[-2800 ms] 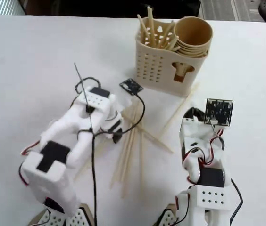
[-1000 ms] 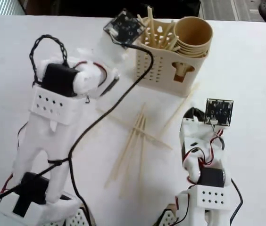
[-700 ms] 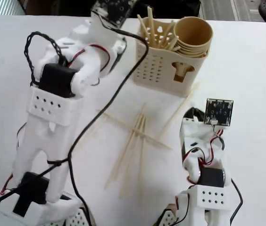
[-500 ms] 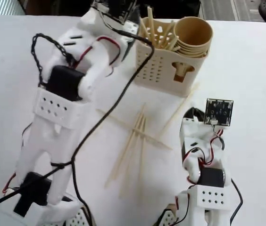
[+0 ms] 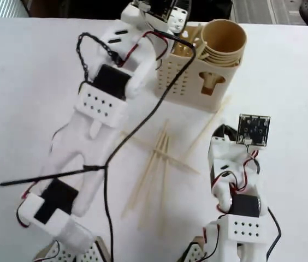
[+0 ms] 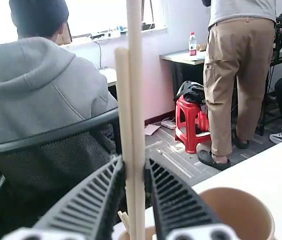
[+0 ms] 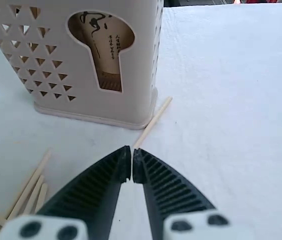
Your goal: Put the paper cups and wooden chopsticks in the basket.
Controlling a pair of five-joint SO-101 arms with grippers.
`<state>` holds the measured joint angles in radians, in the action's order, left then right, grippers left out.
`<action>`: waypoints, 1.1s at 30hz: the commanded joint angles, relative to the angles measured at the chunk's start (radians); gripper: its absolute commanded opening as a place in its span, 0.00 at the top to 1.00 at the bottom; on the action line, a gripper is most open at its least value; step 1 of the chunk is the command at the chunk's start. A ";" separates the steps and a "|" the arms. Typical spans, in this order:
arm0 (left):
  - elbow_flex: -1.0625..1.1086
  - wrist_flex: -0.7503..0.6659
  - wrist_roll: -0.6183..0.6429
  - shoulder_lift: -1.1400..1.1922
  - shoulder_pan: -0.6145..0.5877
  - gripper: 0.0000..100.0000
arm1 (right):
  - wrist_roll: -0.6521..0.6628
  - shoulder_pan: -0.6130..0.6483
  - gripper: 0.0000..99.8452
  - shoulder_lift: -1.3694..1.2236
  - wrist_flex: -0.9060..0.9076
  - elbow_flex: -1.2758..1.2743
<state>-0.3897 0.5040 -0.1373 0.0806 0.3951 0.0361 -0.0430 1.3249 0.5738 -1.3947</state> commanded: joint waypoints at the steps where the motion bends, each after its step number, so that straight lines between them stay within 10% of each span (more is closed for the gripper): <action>1: -0.048 -0.023 0.029 0.051 0.012 0.98 | 0.014 -0.004 0.98 0.016 -0.019 0.009; 10: -0.057 0.236 0.029 0.030 0.012 0.79 | 0.014 -0.004 0.98 0.015 -0.019 0.009; 33: -0.049 0.669 0.020 -0.239 -0.088 0.83 | 0.014 -0.004 0.98 0.016 -0.013 0.009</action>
<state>-0.3897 1.0717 -0.1189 -0.0238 0.3122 0.0361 -0.0430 1.3249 0.5738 -1.3947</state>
